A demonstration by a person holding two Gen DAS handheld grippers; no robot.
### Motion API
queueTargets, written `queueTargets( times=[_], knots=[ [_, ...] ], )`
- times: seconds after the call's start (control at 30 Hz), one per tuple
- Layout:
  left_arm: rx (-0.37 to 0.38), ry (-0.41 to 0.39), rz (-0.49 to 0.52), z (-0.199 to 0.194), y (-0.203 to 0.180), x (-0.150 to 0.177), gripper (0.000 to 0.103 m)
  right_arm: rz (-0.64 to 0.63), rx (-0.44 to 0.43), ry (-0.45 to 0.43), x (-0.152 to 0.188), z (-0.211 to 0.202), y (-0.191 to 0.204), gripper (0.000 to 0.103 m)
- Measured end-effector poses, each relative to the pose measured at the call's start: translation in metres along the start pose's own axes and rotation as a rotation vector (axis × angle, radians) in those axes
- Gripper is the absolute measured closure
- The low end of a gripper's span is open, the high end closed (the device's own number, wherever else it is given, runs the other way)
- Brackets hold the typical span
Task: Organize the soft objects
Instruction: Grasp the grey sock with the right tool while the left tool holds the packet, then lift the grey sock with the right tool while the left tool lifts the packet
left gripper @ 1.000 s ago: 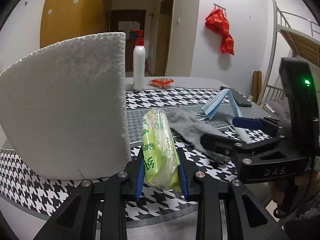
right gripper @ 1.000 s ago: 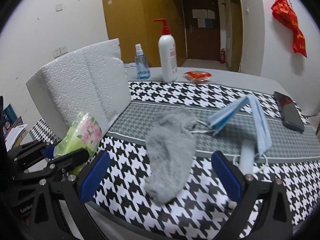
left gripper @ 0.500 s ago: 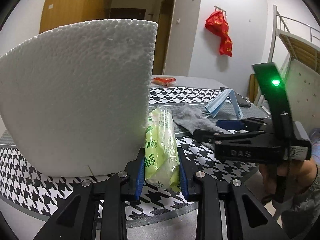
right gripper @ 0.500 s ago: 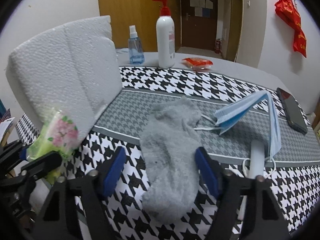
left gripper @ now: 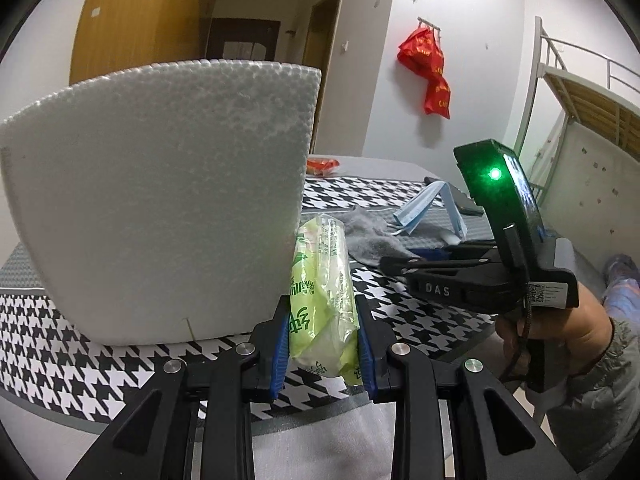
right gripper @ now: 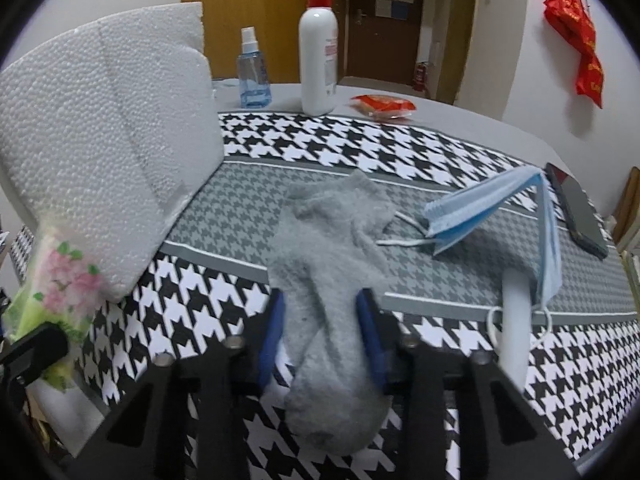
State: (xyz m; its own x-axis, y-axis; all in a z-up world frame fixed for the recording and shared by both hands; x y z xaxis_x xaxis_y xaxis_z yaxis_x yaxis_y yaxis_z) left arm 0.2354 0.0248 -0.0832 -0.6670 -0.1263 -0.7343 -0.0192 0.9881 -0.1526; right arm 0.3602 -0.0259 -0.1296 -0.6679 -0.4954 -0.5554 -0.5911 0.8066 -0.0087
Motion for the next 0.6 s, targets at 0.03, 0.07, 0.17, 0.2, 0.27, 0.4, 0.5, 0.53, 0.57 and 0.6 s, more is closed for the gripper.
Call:
queueTargets(
  times=[0.03, 0.07, 0.17, 0.2, 0.27, 0.4, 0.5, 0.53, 0.57, 0.6],
  knots=[
    [0.002, -0.002, -0.001, -0.001, 0.001, 0.0, 0.072, 0.005, -0.019, 0.001, 0.0, -0.001, 0.0, 0.09],
    [0.0, -0.006, -0.003, -0.005, 0.001, 0.0, 0.072, 0.021, -0.046, 0.003, 0.002, -0.003, -0.001, 0.091],
    [0.0, -0.014, -0.002, -0.012, 0.001, 0.003, 0.072, 0.047, -0.072, -0.022, 0.005, -0.014, -0.005, 0.093],
    [0.001, -0.017, -0.001, -0.014, 0.001, 0.003, 0.072, 0.055, -0.079, -0.035, 0.005, -0.019, -0.006, 0.093],
    [-0.002, -0.025, -0.001, -0.02, 0.001, 0.003, 0.072, 0.06, -0.101, -0.076, 0.005, -0.036, -0.005, 0.093],
    [-0.005, -0.051, 0.003, -0.033, 0.001, 0.002, 0.072, 0.075, -0.126, -0.157, 0.002, -0.073, -0.004, 0.093],
    [-0.015, -0.071, 0.01, -0.043, 0.001, 0.001, 0.072, 0.085, -0.145, -0.196, 0.002, -0.09, -0.003, 0.093],
    [-0.019, -0.076, 0.011, -0.046, 0.0, 0.001, 0.072, 0.086, -0.145, -0.208, 0.003, -0.096, -0.002, 0.093],
    [-0.023, -0.079, 0.013, -0.047, 0.0, 0.0, 0.072, 0.086, -0.148, -0.219, 0.004, -0.101, -0.002, 0.093],
    [-0.024, -0.081, 0.015, -0.05, 0.001, 0.001, 0.072, 0.085, -0.152, -0.231, 0.007, -0.107, -0.001, 0.093]
  ],
)
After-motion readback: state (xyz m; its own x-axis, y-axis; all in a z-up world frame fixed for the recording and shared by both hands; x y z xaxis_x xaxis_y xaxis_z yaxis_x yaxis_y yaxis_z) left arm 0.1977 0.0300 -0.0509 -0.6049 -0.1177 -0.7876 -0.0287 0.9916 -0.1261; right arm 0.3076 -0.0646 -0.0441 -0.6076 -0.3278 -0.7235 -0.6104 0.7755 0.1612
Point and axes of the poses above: each gripper's, at about its wrist camera, not at the fingertips, and z roughly the way its jaws point, y to its left, x to its underside, the point moved 6 cm from there along z, roughly the way its jaws point, and after that the axes turned 8 degrees about y, right-handed, at the moved point
